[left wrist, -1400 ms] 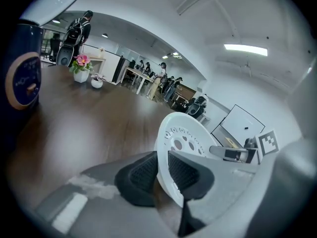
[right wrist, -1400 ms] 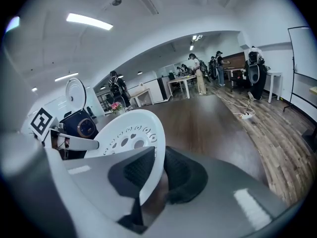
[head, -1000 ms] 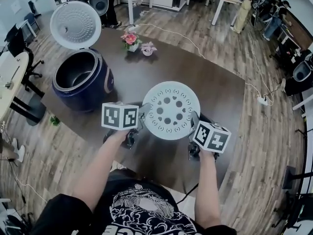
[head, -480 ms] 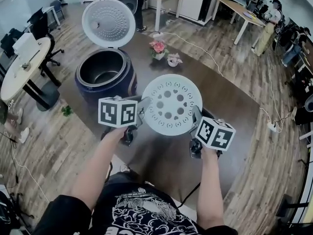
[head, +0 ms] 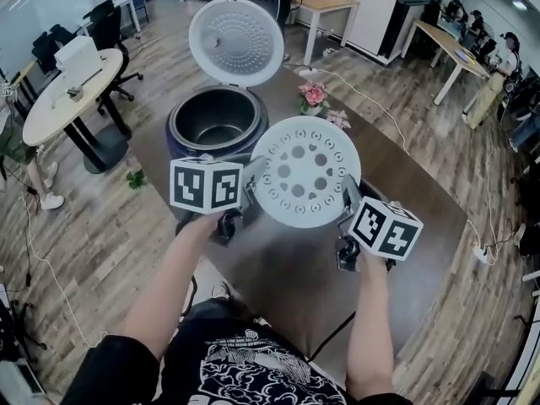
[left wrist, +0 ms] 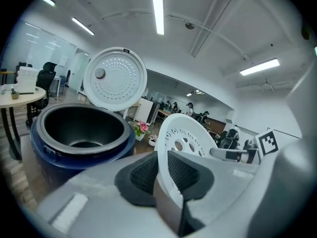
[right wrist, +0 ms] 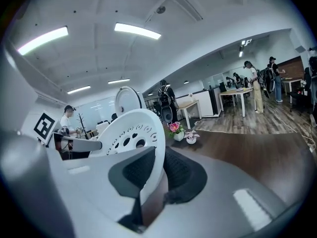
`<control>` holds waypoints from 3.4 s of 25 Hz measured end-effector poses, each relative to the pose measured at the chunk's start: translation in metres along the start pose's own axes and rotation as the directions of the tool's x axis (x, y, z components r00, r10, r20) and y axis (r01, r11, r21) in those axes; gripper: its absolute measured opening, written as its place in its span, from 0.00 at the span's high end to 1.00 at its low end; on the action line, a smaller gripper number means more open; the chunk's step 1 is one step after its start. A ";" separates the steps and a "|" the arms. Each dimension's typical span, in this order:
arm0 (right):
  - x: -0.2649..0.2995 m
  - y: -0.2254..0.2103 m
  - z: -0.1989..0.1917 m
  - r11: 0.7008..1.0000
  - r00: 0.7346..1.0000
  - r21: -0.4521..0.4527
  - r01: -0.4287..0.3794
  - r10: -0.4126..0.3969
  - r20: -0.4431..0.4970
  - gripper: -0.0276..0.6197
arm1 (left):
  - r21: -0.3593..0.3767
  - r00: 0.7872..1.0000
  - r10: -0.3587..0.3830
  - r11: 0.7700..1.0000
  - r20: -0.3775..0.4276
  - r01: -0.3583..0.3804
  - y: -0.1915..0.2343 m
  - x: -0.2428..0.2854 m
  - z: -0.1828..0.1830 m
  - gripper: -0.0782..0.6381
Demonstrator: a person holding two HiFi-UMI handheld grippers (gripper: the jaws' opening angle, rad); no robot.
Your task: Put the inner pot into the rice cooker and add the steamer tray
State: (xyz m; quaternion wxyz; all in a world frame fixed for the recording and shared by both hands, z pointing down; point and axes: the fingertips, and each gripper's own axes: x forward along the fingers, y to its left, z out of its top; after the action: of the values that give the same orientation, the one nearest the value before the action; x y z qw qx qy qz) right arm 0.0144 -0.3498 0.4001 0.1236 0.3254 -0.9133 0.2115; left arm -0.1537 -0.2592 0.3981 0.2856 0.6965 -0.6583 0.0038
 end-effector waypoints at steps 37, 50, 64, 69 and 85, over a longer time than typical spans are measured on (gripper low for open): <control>0.163 0.174 0.046 0.981 0.980 0.034 -0.192 0.193 -0.050 0.87 | -0.039 0.975 0.119 0.993 0.187 -0.113 0.188 -0.082 0.123 0.80; 0.194 0.161 0.031 0.993 0.987 0.038 -0.109 0.113 -0.114 0.87 | -0.070 0.990 0.092 0.994 0.107 -0.085 0.221 -0.047 0.107 0.80; 0.201 0.155 0.019 0.994 0.988 -0.102 -0.030 0.014 -0.154 0.82 | 0.022 0.990 0.132 0.991 0.053 -0.133 0.229 -0.033 0.089 0.80; 0.203 0.153 0.017 0.988 0.986 -0.154 -0.010 -0.015 -0.164 0.80 | 0.062 0.988 0.149 0.986 0.045 -0.152 0.229 -0.030 0.088 0.79; 0.211 0.151 0.013 0.957 0.985 -0.292 0.008 -0.059 -0.164 0.77 | 0.147 0.981 0.191 0.970 0.018 -0.192 0.235 -0.023 0.081 0.75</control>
State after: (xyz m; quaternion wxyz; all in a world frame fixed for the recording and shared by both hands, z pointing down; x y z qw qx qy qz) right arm -0.2440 -0.3652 0.4193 0.2512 0.3000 -0.9148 0.1004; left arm -0.4027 -0.2639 0.4133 0.2302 0.6491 -0.7208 0.0789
